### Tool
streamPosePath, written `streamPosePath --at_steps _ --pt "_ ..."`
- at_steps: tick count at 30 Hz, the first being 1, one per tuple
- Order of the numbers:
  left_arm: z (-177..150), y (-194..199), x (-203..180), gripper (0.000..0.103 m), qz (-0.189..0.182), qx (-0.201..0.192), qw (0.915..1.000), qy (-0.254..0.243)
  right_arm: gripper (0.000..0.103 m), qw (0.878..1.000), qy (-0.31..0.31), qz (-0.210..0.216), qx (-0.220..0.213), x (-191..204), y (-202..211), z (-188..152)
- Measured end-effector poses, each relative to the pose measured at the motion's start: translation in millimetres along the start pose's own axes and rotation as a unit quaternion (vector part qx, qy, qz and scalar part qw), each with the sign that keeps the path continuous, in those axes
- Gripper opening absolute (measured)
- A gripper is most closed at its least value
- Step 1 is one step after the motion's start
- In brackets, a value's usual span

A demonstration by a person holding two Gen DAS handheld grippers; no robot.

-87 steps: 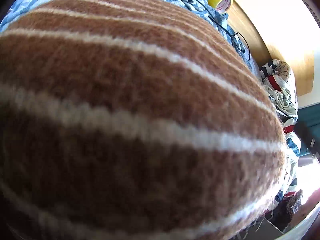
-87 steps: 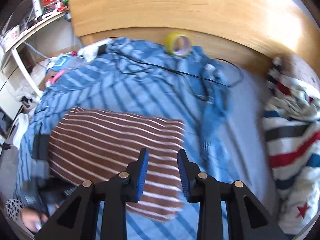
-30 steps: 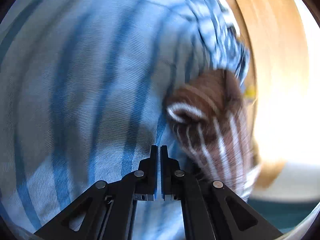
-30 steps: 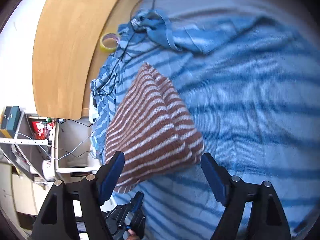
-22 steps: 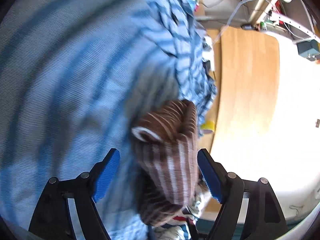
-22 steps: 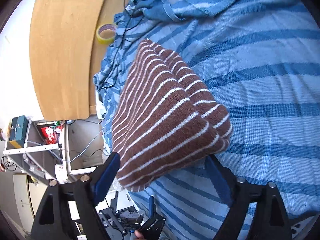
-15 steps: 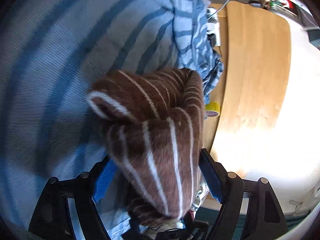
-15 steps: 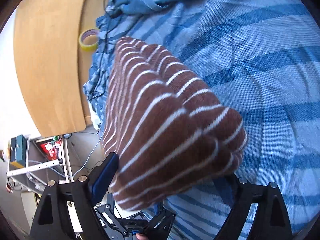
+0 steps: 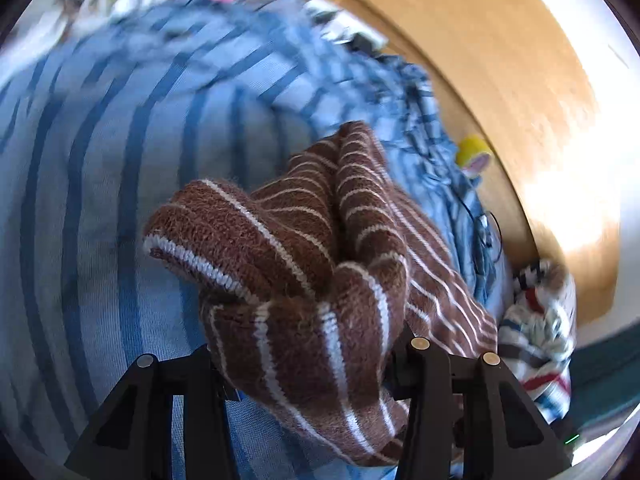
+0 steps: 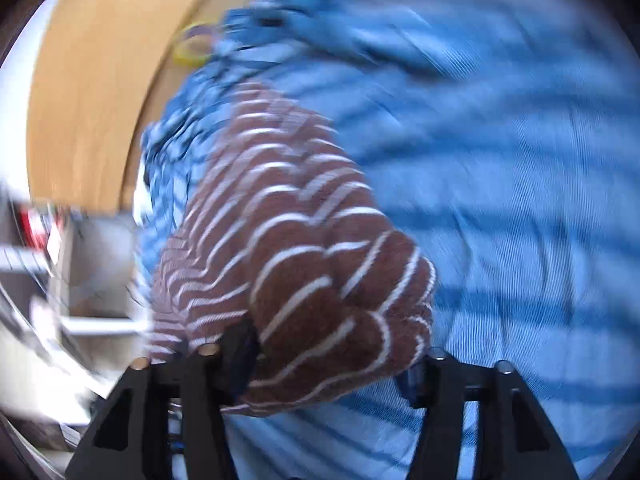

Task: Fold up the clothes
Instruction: 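Grasp the cardigan bundle's folded end with both tools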

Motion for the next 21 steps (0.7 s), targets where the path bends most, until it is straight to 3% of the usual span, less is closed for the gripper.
streamPosePath --at_steps 1,2,7,10,11,13,15,18,21 --pt "-1 1 5 0.05 -0.006 0.005 0.9999 0.014 0.08 1.0 -0.009 0.003 -0.002 -4 0 3" --pt "-4 3 9 0.05 -0.009 0.007 0.9997 0.019 0.084 1.0 -0.019 0.006 -0.004 -8 0 6" --pt "-9 2 13 0.058 -0.015 0.012 0.9988 0.046 0.091 1.0 -0.017 0.02 -0.013 -3 -15 22" --pt "-6 4 8 0.054 -0.02 0.02 0.9988 0.04 0.077 1.0 0.003 0.021 -0.016 8 -21 28" --pt "-5 6 3 0.051 -0.018 0.021 0.9993 0.024 0.065 0.999 0.021 0.02 -0.021 13 -15 28" --pt "-8 15 -12 0.048 -0.008 0.016 0.9996 -0.023 0.054 0.998 0.059 0.015 -0.032 23 -2 27" --pt "-14 30 -30 0.047 -0.003 0.006 0.9974 -0.072 0.049 0.993 0.106 -0.016 -0.054 33 19 26" --pt "-22 30 -84 0.046 -0.024 -0.024 0.9862 -0.162 0.042 0.965 0.212 -0.094 -0.125 52 70 21" --pt "-47 54 -109 0.046 -0.041 -0.051 0.9734 -0.22 0.039 0.953 0.24 -0.101 -0.152 64 119 12"
Point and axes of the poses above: each gripper's, at about its wrist camera, not at the fingertips, and y roughly against the way its jaws point, x to its left, z to its top, the point moved 7 cm from there along -y, roughly the way its jaws point, and after that the axes turned 8 degrees about -x, right-handed, at the moved point
